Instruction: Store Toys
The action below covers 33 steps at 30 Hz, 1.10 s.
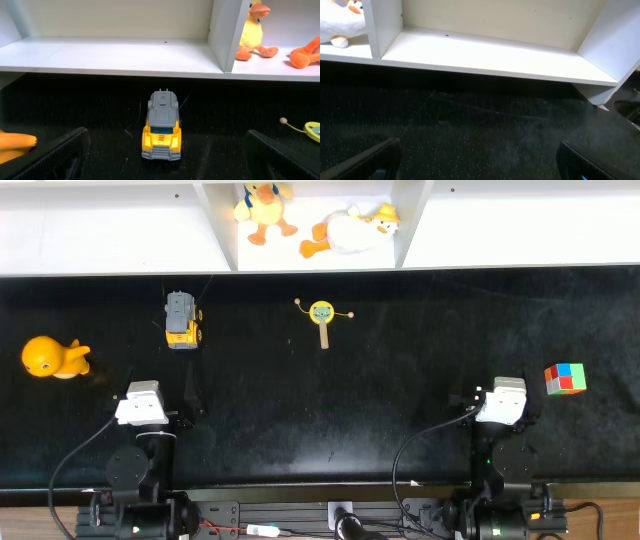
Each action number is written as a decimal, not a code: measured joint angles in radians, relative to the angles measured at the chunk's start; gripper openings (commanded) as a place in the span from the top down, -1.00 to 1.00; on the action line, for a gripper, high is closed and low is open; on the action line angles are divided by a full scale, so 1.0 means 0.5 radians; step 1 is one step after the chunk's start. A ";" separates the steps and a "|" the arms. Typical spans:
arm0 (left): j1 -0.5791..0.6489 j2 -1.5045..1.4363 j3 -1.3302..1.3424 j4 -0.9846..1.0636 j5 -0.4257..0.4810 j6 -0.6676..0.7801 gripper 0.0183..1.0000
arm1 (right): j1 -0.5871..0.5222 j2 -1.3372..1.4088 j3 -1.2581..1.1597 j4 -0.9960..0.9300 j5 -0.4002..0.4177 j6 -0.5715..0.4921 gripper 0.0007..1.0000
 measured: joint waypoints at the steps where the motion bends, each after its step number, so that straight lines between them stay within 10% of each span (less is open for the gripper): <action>1: 0.000 0.000 0.000 0.000 0.000 0.000 -1.00 | 0.001 0.000 0.000 0.001 -0.001 -0.001 -0.99; 16: 0.085 0.708 0.504 -0.527 0.008 -0.163 -0.99 | 0.001 0.000 -0.002 0.000 -0.002 -0.001 -0.99; 33: 1.489 1.636 1.415 -1.067 0.705 0.661 -0.99 | 0.000 0.000 -0.005 -0.001 0.000 -0.001 -0.99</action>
